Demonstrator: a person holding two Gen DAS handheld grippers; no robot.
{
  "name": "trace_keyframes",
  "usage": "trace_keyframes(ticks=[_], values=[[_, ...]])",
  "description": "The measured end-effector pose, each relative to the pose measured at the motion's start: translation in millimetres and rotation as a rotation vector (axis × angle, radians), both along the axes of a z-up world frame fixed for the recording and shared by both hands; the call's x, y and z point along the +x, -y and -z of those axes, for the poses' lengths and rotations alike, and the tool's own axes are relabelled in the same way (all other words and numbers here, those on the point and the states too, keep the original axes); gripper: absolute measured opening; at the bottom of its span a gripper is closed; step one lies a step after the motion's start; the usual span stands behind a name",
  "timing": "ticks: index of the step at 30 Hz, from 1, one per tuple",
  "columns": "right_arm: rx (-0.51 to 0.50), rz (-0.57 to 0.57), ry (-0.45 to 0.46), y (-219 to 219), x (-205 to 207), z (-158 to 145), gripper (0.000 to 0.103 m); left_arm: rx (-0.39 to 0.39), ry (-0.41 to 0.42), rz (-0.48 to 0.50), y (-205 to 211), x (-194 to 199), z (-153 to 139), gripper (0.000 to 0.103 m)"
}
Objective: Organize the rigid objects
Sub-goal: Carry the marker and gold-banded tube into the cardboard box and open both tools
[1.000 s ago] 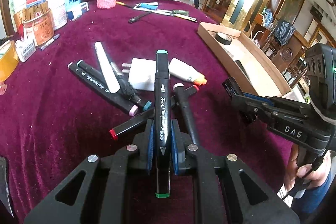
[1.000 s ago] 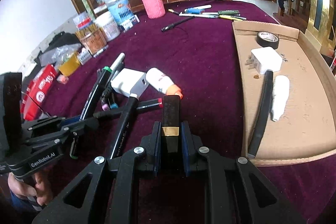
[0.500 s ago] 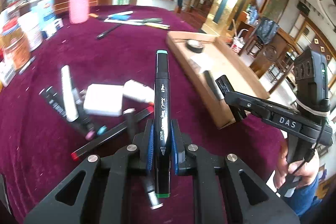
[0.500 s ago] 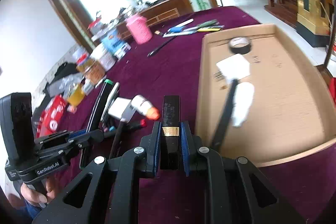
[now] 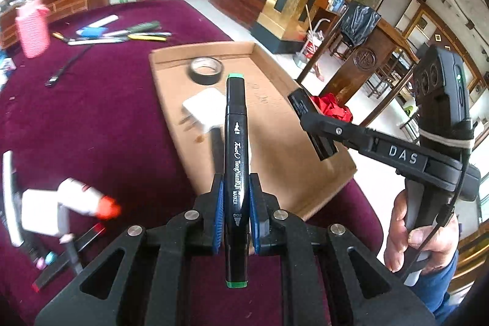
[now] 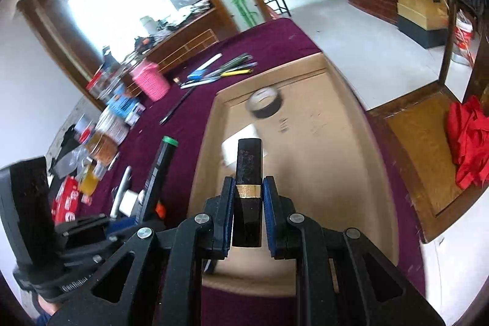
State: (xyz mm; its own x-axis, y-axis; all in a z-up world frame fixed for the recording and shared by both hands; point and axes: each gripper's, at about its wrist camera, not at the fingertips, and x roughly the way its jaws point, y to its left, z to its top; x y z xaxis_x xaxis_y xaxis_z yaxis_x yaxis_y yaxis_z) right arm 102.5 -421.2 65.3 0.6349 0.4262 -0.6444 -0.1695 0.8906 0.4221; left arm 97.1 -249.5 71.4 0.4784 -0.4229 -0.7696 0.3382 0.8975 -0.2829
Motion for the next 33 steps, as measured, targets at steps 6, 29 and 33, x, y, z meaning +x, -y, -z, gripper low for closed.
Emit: trace_keyframes(ticks=[6,29,33], values=[[0.015,0.040,-0.070,25.5,47.4,-0.3,0.016,0.000,-0.055,-0.015,35.0,48.6,11.2,0.012],[-0.067,0.056,-0.230,17.7,153.9,39.5,0.016,-0.004,-0.166,-0.091,71.8,120.5,57.5,0.012],[-0.060,0.056,-0.236,17.9,157.2,41.0,0.016,-0.010,-0.156,-0.093,71.4,121.8,57.7,0.012]])
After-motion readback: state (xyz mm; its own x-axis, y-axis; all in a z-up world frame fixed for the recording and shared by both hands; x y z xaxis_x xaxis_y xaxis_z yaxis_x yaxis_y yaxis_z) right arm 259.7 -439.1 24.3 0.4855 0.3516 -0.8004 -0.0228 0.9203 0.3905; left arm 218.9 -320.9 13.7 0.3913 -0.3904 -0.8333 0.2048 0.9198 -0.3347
